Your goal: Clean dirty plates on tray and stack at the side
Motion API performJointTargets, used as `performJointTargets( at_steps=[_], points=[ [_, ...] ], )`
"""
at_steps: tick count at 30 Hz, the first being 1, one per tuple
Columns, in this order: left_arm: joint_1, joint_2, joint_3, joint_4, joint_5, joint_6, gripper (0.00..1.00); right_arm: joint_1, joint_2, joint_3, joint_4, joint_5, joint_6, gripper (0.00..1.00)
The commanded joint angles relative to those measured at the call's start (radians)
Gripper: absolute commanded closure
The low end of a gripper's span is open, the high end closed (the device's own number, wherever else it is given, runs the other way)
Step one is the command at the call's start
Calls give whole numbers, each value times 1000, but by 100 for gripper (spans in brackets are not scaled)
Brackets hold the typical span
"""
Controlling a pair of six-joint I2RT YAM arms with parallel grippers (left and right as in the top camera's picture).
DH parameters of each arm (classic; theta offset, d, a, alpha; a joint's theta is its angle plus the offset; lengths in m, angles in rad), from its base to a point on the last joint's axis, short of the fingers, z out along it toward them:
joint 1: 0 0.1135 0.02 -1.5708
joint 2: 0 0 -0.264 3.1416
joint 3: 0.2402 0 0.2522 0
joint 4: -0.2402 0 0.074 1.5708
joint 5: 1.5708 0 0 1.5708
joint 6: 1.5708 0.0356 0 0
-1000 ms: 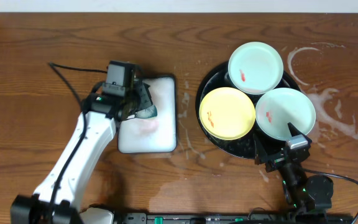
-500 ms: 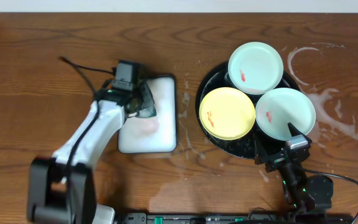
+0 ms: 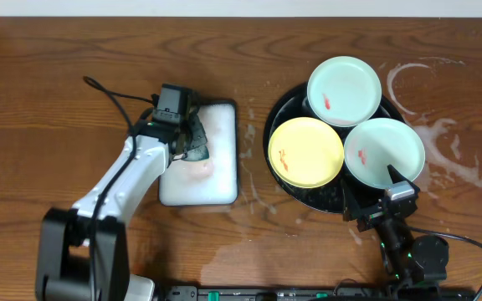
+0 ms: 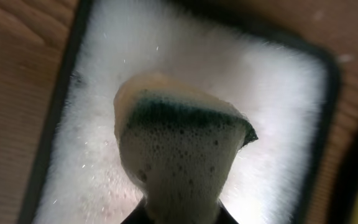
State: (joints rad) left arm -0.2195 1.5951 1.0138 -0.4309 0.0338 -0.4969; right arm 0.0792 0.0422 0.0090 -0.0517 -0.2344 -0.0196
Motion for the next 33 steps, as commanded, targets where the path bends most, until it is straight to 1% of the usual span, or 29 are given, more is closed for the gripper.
performJointTargets(
  at_steps=[1, 5, 8, 11, 15, 19, 24, 28, 33],
  points=[
    [0, -85, 7, -18, -19, 9, 93, 7, 0, -3, -1, 2, -12, 1],
    [0, -127, 7, -32, -19, 9, 92, 7, 0, -3, -1, 2, -12, 1],
    [0, -126, 5, -42, -19, 4, 93, 7, 0, -3, -1, 2, -12, 1],
    [-10, -90, -19, -24, -20, 5, 92, 7, 0, -3, -1, 2, -12, 1],
    [-13, -16, -67, 37, -20, 5, 92, 7, 0, -3, -1, 2, -12, 1],
    [-13, 17, -67, 37, -19, 5, 92, 7, 0, -3, -1, 2, -12, 1],
    [-13, -38, -65, 35, -14, 5, 92, 7, 0, -3, -1, 2, -12, 1],
    [-13, -141, -66, 33, 60, 5, 92, 7, 0, -3, -1, 2, -12, 1],
    [-13, -238, -66, 30, 71, 5, 93, 7, 0, -3, -1, 2, -12, 1]
  ],
)
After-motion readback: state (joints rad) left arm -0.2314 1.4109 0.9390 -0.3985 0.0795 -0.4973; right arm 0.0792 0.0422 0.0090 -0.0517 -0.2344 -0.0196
